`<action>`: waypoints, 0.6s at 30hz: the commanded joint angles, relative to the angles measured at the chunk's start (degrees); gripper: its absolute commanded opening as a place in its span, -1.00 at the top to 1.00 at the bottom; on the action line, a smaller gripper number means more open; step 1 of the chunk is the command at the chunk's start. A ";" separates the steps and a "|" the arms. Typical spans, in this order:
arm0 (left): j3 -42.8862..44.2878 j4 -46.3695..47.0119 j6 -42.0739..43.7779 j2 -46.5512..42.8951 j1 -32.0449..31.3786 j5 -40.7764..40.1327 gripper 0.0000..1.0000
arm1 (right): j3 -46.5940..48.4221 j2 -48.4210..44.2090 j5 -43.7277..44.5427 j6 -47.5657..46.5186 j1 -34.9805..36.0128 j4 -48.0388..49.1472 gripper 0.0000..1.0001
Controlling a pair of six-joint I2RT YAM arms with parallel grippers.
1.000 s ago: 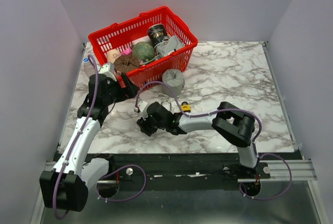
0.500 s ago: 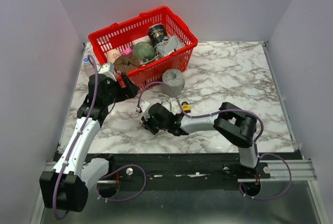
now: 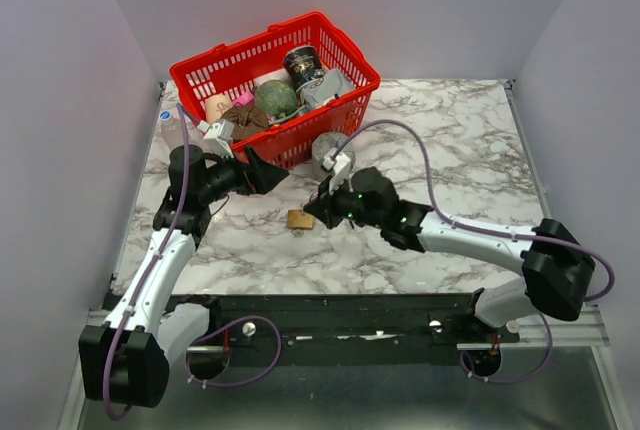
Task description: Unlock with the key
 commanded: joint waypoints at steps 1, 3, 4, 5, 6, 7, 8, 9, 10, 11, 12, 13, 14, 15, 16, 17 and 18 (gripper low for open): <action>-3.46 17.93 -5.53 -1.17 -1.89 18.38 -0.98 | 0.75 -5.38 -11.14 6.00 -5.71 -2.70 0.99; -4.25 21.80 -6.76 -1.52 -3.73 21.02 -0.98 | 1.72 -6.79 -14.05 7.58 -8.18 -4.19 0.99; -4.51 22.94 -6.94 -1.87 -4.35 21.65 -0.98 | 2.86 -8.18 -15.20 8.11 -8.88 -4.63 0.99; -4.95 24.26 -7.03 -2.05 -5.14 21.91 -0.98 | 3.31 -8.63 -17.56 8.73 -10.11 -5.33 0.99; -5.04 24.27 -6.25 -2.13 -6.97 22.00 -0.98 | 3.92 -9.07 -18.80 9.95 -10.73 -5.52 0.99; -4.96 24.01 -5.37 -2.31 -7.77 21.83 -0.98 | 4.36 -9.77 -20.73 10.66 -11.17 -5.78 0.99; -4.61 22.27 -4.49 -2.31 -8.91 21.48 -0.98 | 5.23 -10.13 -21.44 11.45 -11.96 -6.13 0.99; -4.26 20.86 -3.35 -2.22 -9.88 20.87 -0.98 | 5.68 -10.31 -22.06 12.77 -12.23 -6.39 0.99; -3.73 19.11 -0.12 -2.31 -11.80 18.86 -0.98 | 6.12 -10.48 -22.59 13.39 -12.49 -6.66 0.99; -2.86 15.17 1.48 -2.40 -12.61 17.27 -0.98 | 6.91 -10.75 -23.72 14.00 -12.49 -7.18 0.99; -2.41 13.57 3.23 -2.57 -13.31 15.69 -0.98 | 7.17 -10.83 -24.26 15.05 -12.58 -7.36 0.99; -2.06 12.07 5.69 -2.75 -14.45 12.72 -0.98 | 7.44 -10.92 -24.61 15.59 -12.67 -7.45 0.99; -1.45 9.97 6.58 -2.84 -14.90 11.82 -0.98 | 7.53 -11.10 -25.40 16.29 -12.58 -7.45 0.99; -1.35 9.51 7.03 -2.84 -15.16 11.29 -0.98 | 7.70 -11.10 -25.49 17.34 -12.58 -7.45 0.99; -1.44 9.51 7.12 -2.93 -15.43 11.02 -0.97 | 7.70 -11.01 -25.58 17.70 -12.58 -7.45 0.99; -1.44 9.59 7.29 -3.01 -16.04 10.76 -0.93 | 7.70 -11.19 -25.75 17.96 -12.67 -7.54 0.99; -1.44 9.51 7.38 -2.93 -16.30 10.67 -0.79 | 7.62 -11.19 -25.58 18.31 -12.58 -7.54 0.99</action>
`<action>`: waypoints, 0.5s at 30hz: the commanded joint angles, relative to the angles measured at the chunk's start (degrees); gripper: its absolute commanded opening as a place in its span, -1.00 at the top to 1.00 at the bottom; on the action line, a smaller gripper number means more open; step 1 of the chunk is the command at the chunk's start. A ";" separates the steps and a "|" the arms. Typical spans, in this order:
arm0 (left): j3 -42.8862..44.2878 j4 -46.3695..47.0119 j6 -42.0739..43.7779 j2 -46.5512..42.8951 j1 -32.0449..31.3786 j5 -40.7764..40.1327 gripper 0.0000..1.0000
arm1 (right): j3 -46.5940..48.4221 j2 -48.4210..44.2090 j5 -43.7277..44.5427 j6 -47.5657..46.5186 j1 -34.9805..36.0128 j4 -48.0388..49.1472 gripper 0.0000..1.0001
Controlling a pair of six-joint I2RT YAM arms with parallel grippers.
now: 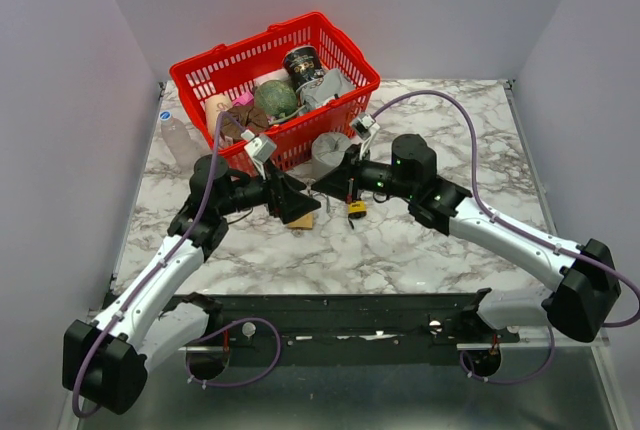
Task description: Unlock with the key
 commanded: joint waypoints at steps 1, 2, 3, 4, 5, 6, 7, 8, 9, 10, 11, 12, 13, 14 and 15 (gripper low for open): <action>1.68 -2.84 4.96 -0.81 -1.42 -3.50 -0.69 | 1.23 -0.87 -3.46 3.65 -0.06 -2.18 0.99; 1.86 -3.19 5.13 -0.72 -1.68 -3.85 -0.62 | 1.15 -0.87 -3.37 3.82 -0.14 -2.27 0.99; 1.86 -3.45 5.22 -0.72 -1.77 -4.02 -0.52 | 1.15 -0.78 -3.46 4.00 -0.06 -2.18 0.99; 2.03 -3.63 5.31 -0.63 -1.86 -4.46 -0.49 | 1.15 -0.78 -3.63 4.18 -0.14 -2.18 0.99; 2.04 -4.07 5.40 -0.72 -1.95 -4.90 -0.48 | 1.15 -0.78 -4.07 4.26 -0.14 -2.18 0.99; 2.12 -4.25 5.92 -0.89 -2.12 -5.95 -0.49 | 1.15 -0.70 -4.25 4.61 -0.23 -2.18 0.99; 2.21 -4.42 6.01 -0.98 -2.21 -6.22 -0.49 | 1.15 -0.69 -4.34 4.62 -0.23 -2.18 0.99; 2.21 -4.42 6.10 -1.07 -2.21 -6.22 -0.49 | 1.06 -0.69 -4.43 4.70 -0.23 -2.18 0.99; 2.12 -4.34 6.19 -1.16 -2.30 -6.05 -0.40 | 1.06 -0.61 -4.34 4.79 -0.14 -2.18 0.99; 2.12 -4.25 6.10 -1.33 -2.39 -6.05 -0.33 | 1.06 -0.69 -4.17 4.71 -0.14 -2.27 0.99; 1.95 -4.25 6.10 -1.42 -2.48 -5.96 -0.25 | 0.88 -0.69 -3.99 4.79 -0.23 -2.27 0.99; 1.95 -4.25 6.19 -1.33 -2.56 -5.96 -0.12 | 0.88 -0.69 -3.90 4.97 -0.32 -2.18 0.99; 1.86 -4.25 6.19 -1.51 -2.74 -5.87 -0.07 | 0.88 -0.69 -3.90 5.14 -0.32 -2.27 0.99; 1.95 -4.25 6.19 -1.42 -2.83 -5.87 -0.01 | 0.88 -0.69 -3.99 5.23 -0.49 -2.18 0.99; 1.95 -4.25 6.19 -1.33 -2.83 -5.70 0.09 | 0.88 -0.52 -4.08 5.32 -0.50 -2.18 0.99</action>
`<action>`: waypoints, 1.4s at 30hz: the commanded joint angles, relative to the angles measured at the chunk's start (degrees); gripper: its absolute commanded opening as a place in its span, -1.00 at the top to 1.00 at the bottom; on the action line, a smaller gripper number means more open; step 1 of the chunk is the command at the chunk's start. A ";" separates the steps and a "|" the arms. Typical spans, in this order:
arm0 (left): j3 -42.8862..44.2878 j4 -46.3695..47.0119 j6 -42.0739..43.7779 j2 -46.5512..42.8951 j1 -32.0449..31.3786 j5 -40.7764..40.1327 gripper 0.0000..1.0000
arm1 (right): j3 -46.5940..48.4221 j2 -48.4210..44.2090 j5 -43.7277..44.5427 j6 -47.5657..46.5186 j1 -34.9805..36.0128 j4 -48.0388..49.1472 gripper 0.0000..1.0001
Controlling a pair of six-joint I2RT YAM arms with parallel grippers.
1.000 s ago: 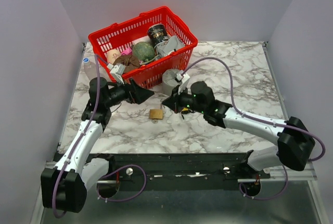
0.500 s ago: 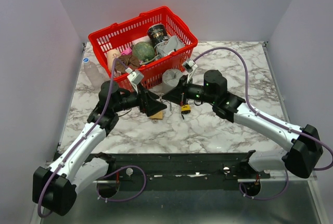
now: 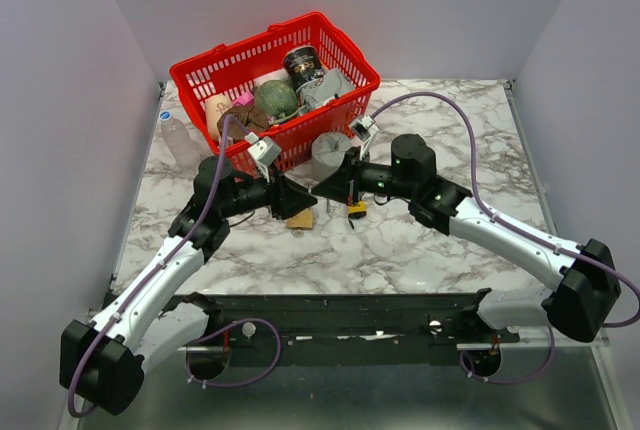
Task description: Unlock with the key
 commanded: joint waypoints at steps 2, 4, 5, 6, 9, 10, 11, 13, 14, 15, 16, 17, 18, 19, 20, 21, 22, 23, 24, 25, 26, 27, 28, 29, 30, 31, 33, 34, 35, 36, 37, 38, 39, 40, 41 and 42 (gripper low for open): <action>1.49 0.15 1.31 -0.61 -0.73 -0.86 0.20 | 0.73 -0.61 -1.50 1.28 -0.45 -0.57 0.99; 1.75 -0.21 1.31 -0.09 -0.82 -0.69 0.38 | 0.64 -0.52 -1.32 1.36 -0.54 -0.57 0.99; 1.75 -0.29 1.14 0.00 -0.91 -0.34 0.42 | 0.55 -0.43 -1.41 1.37 -0.63 -0.57 0.99; 1.84 -0.29 1.14 0.09 -0.91 -0.25 0.53 | 0.47 -0.43 -1.41 1.54 -0.72 -0.65 0.99; 1.93 -0.56 1.23 0.09 -1.08 -0.25 0.74 | 0.29 -0.43 -1.06 1.63 -0.98 -0.57 0.99; 1.93 -0.65 1.40 0.09 -1.08 -0.25 0.79 | 0.03 -0.43 -0.97 1.80 -1.07 -0.57 0.99; 1.84 -0.82 1.40 0.09 -1.08 -0.34 0.84 | -0.06 -0.43 -1.06 1.80 -1.33 -0.65 0.99; 1.84 -1.08 1.75 0.01 -1.17 -0.34 1.00 | -0.41 -0.52 -0.97 2.07 -1.59 -0.65 0.99; 1.84 -1.52 1.84 0.09 -1.17 -0.34 1.00 | -0.67 -0.43 -0.80 2.07 -1.94 -0.83 0.99; 1.93 -1.70 2.10 0.01 -1.26 -0.25 1.00 | -0.76 -0.61 -0.71 2.24 -2.12 -1.00 0.99; 2.02 -2.14 2.71 0.18 -1.35 0.10 1.00 | -1.03 -0.69 -0.53 2.24 -2.38 -1.18 0.99; 2.10 -3.01 3.16 0.18 -1.35 0.28 1.00 | -1.29 -0.78 -0.53 2.16 -2.91 -1.62 0.99; 2.02 -3.37 3.59 0.27 -1.43 0.71 1.00 | -1.55 -0.87 -0.53 1.98 -3.09 -1.97 0.99; 2.10 -3.72 4.47 0.36 -1.52 1.50 1.00 | -1.73 -1.04 -0.36 1.81 -3.35 -2.23 0.99; 2.02 -4.16 4.65 0.36 -1.70 1.94 1.00 | -1.91 -1.39 -0.01 1.46 -3.53 -3.19 0.99; 2.02 -4.34 5.09 0.62 -1.79 2.47 1.00 | -2.08 -1.49 0.26 -0.11 -3.53 -3.73 0.99; 1.93 -4.42 5.35 0.80 -1.96 3.26 1.00 | -2.26 -1.57 0.35 -1.00 -3.62 -4.34 0.99; 2.02 -4.34 5.97 1.06 -2.48 4.83 1.00 | -2.26 -1.57 0.35 -1.88 -3.62 -6.00 0.99; 2.02 -4.42 6.23 1.23 -2.84 5.72 1.00 | -2.26 -1.57 0.52 -4.24 -3.62 -6.97 0.98; 2.02 -4.43 6.50 1.67 -3.36 6.25 1.00 | -2.26 -1.57 0.61 -5.39 -3.62 -8.11 0.97; 2.02 -5.82 7.28 1.94 -4.50 7.65 1.00 | -2.26 -1.75 0.70 -6.36 -3.62 -10.47 0.90; 2.02 -6.27 7.81 2.11 -5.12 8.10 1.00 | -2.35 -2.01 0.61 -8.46 -3.62 -11.37 0.86; 2.10 -6.62 8.25 2.64 -5.74 8.27 1.00 | -2.61 -2.27 0.53 -9.35 -3.62 -11.99 0.81; 2.10 -7.41 8.69 2.90 -6.52 8.28 1.00 | -2.70 -2.54 -0.08 -10.23 -3.62 -13.21 0.64; 2.19 -7.76 9.39 3.17 -7.66 7.93 1.00 | -2.70 -2.89 -0.44 -11.98 -3.62 -13.83 0.51; 2.19 -8.03 9.57 3.69 -8.20 7.66 1.00 | -2.61 -3.59 -0.70 -12.86 -3.53 -14.36 0.36; 2.11 -8.21 9.58 4.22 -9.08 7.40 1.00 | -2.70 -4.38 -0.88 -15.41 -3.62 -15.50 -0.05; 2.02 -8.12 9.49 4.83 -10.04 7.57 1.00 | -2.79 -5.26 -0.97 -16.47 -3.53 -15.77 -0.14; 2.02 -7.94 9.31 5.10 -10.31 7.57 1.00 | -2.96 -5.61 -1.06 -17.61 -3.53 -16.29 -0.26; 1.93 -7.59 9.14 5.45 -10.83 7.75 1.00 | -3.05 -6.05 -1.14 -19.62 -3.53 -16.65 -0.29; 1.93 -7.59 8.96 6.24 -11.45 8.27 1.00 | -3.22 -6.23 -1.41 -20.51 -3.53 -17.00 -0.29; 1.84 -7.15 8.70 6.59 -11.72 8.71 1.00 | -3.23 -6.84 -2.10 -21.39 -3.53 -17.61 -0.29; 1.84 -7.15 8.61 6.95 -11.89 8.98 1.00 | -3.40 -7.02 -4.29 -22.79 -3.53 -17.70 -0.27; 1.84 -6.89 8.43 7.47 -12.07 9.68 1.00 | -3.58 -7.11 -5.35 -23.33 -3.44 -17.88 -0.26; 1.75 -6.71 8.26 7.56 -12.24 9.94 1.00 | -3.75 -7.46 -6.49 -23.77 -3.53 -18.05 -0.22; 1.84 -6.54 8.08 7.74 -12.33 10.21 1.00 | -4.01 -7.46 -8.68 -24.21 -3.53 -18.49 -0.19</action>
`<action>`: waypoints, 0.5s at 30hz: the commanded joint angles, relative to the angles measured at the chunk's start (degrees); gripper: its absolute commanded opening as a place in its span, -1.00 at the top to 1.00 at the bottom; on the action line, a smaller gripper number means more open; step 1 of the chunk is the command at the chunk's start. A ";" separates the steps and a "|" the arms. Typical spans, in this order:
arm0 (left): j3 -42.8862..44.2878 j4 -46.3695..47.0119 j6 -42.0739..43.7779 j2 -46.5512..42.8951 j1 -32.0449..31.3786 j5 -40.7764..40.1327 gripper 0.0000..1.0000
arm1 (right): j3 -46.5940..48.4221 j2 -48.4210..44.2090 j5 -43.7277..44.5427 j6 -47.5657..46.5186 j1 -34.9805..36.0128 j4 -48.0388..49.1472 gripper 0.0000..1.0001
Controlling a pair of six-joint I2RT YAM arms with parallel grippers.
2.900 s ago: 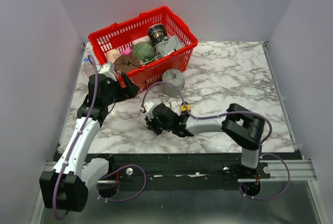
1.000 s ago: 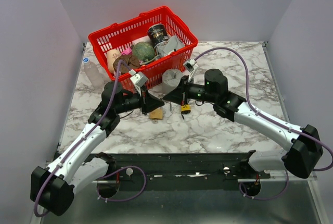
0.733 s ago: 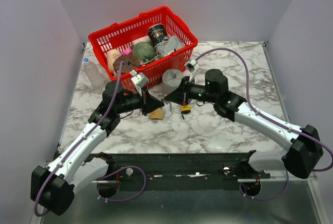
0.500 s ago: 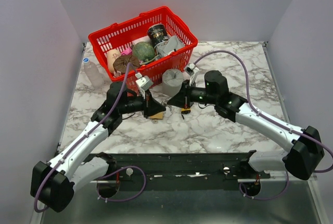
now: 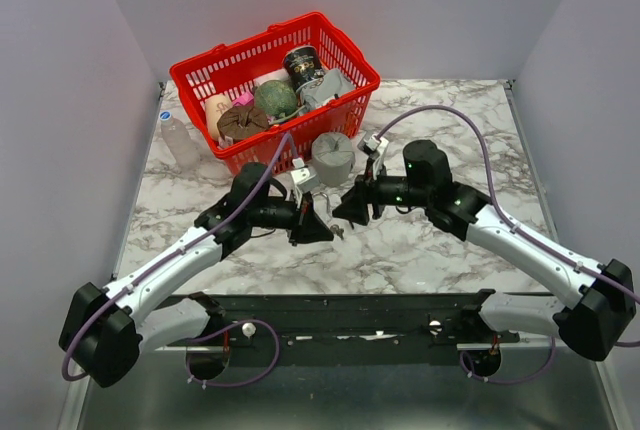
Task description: Unlock with the key
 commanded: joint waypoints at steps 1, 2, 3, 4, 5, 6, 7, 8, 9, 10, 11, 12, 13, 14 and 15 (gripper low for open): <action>1.34 1.18 0.17 1.20 -0.77 3.76 1.00 | -1.59 -1.19 -7.61 -5.89 -0.05 -3.35 -0.16; 1.34 1.27 0.17 1.21 -0.86 4.02 1.00 | -1.68 -1.10 -8.57 -6.16 -0.05 -3.87 -0.11; 1.51 1.09 0.17 1.38 -0.86 4.11 1.00 | -1.85 -0.75 -10.41 -6.60 -0.05 -4.23 -0.08; 1.43 1.18 0.08 1.73 -0.77 4.20 1.00 | -2.12 -0.58 -11.21 -6.78 -0.05 -4.49 -0.06; 1.51 1.01 0.08 1.82 -0.86 4.29 1.00 | -2.21 -0.23 -12.18 -6.78 0.03 -4.75 0.01; 1.60 1.00 0.17 1.91 -0.86 4.38 1.00 | -2.29 0.30 -14.10 -6.86 0.03 -4.93 0.05; 1.69 0.92 0.26 2.17 -0.77 4.47 1.00 | -2.47 0.48 -14.90 -6.95 0.03 -4.85 0.07; 1.78 0.92 0.17 2.26 -0.86 4.55 1.00 | -2.64 0.65 -15.43 -7.04 0.21 -4.76 0.13; 1.69 0.83 0.26 2.35 -0.77 4.64 1.00 | -2.65 0.83 -15.53 -7.21 0.21 -4.76 0.15; 1.78 0.74 0.26 2.61 -0.86 4.73 1.00 | -2.82 1.01 -15.53 -7.30 0.30 -4.67 0.17; 1.69 0.74 0.26 2.53 -0.86 4.64 1.00 | -2.65 1.10 -15.53 -7.30 0.39 -4.41 0.21; 1.86 0.74 0.26 2.61 -0.86 4.73 1.00 | -2.73 1.27 -15.87 -7.30 0.30 -4.23 0.24; 1.78 0.83 0.26 2.70 -0.86 4.73 1.00 | -2.56 1.62 -16.14 -7.22 0.47 -3.88 0.25; 1.86 0.65 0.34 2.79 -0.86 4.73 1.00 | -2.47 1.97 -16.23 -7.04 0.56 -3.62 0.28; 1.95 0.65 0.34 2.70 -0.86 4.73 1.00 | -2.38 2.32 -16.58 -6.87 0.65 -3.09 0.30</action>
